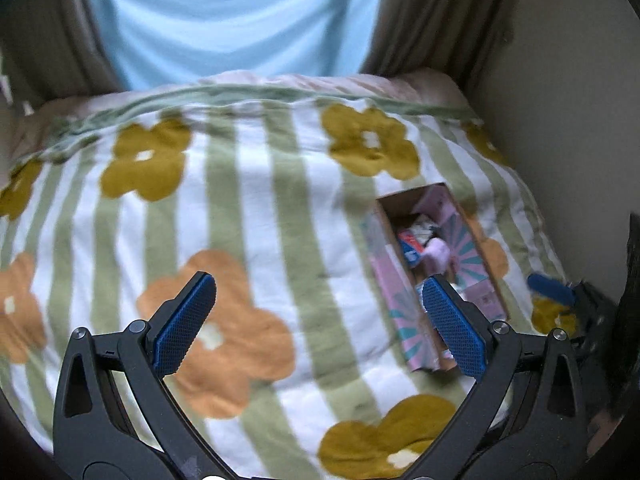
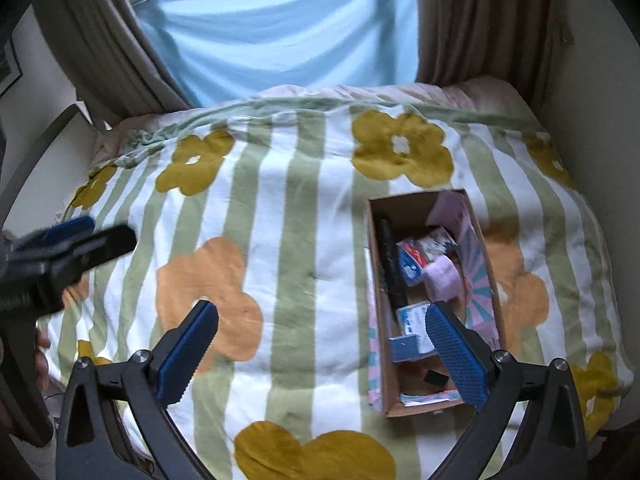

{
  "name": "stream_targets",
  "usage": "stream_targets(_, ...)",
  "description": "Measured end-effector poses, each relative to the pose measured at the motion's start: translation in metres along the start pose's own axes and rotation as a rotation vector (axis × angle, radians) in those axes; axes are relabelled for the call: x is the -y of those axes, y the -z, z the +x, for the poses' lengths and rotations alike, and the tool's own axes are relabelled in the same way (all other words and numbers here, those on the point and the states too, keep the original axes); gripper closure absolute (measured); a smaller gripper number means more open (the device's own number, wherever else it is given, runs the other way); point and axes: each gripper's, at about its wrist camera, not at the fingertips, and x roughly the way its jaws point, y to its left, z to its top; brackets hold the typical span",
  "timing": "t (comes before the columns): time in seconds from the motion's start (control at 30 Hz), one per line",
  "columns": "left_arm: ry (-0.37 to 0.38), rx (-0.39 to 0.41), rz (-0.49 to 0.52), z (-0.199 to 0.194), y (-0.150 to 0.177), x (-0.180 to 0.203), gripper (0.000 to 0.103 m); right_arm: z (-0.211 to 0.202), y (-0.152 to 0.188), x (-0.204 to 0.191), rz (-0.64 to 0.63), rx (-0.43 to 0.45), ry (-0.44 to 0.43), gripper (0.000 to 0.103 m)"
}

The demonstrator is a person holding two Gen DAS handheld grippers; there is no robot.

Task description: Organize objects

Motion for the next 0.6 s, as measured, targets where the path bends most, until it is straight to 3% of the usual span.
stream_targets(0.3,-0.088,0.018,-0.075,-0.03,0.054,-0.059,0.0,-0.001,0.006,-0.028,-0.046,-0.001,-0.004,0.0)
stream_targets(0.6,-0.11,0.017,-0.11,-0.032,0.076,-0.071,0.0,0.0,0.01,-0.037,-0.059,-0.007,0.005,0.0)
